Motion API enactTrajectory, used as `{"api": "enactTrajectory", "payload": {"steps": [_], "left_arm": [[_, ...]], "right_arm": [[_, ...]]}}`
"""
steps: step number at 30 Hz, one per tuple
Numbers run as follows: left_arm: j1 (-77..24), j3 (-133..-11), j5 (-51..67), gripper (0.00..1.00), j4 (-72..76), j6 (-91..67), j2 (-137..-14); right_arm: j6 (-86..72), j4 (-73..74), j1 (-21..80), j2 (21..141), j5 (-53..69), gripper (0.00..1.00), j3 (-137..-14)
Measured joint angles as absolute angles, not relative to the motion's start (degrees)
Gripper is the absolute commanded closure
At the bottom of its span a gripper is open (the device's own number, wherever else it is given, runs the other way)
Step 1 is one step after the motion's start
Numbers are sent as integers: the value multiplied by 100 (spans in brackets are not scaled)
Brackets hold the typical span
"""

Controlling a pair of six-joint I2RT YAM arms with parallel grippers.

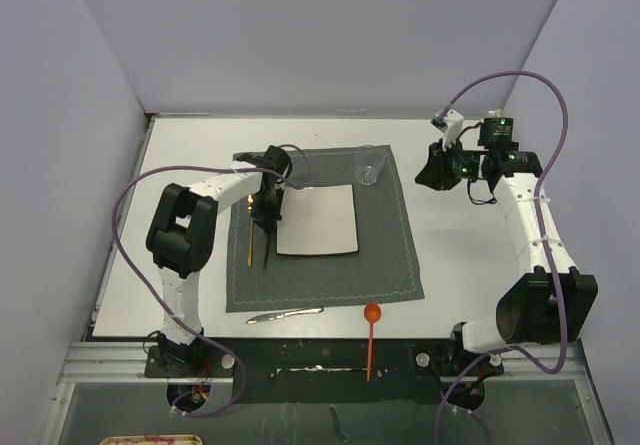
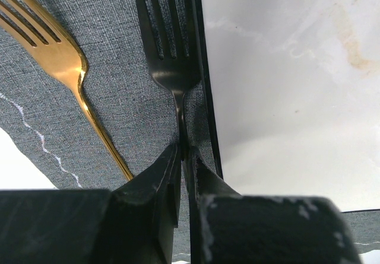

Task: Set the dinner table for one person
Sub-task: Adjust the fork on the napkin.

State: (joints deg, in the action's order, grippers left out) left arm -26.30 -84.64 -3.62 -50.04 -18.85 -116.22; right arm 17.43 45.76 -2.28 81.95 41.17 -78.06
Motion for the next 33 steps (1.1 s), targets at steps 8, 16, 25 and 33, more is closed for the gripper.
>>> {"api": "enactTrajectory", "payload": {"steps": [8,16,25,33], "left_arm": [[-2648,-8464,-360,100,-5026,-1881,-11616],[-2655,-8464,-342,100,-5129,-1859,-11583],[-2657,-8464,-368,100,-5245,-1774,-11303],[-2696,-8523,-401,100,-5245,-1754,-11244]], "right_arm": [[1728,4576,-228,8195,4119,89,-7806],[1712,4576,-228,8195,4117,89,-7811],[1712,4578,-228,8197,4117,89,-7813],[1712,4587,-228,8197,4117,89,-7824]]}}
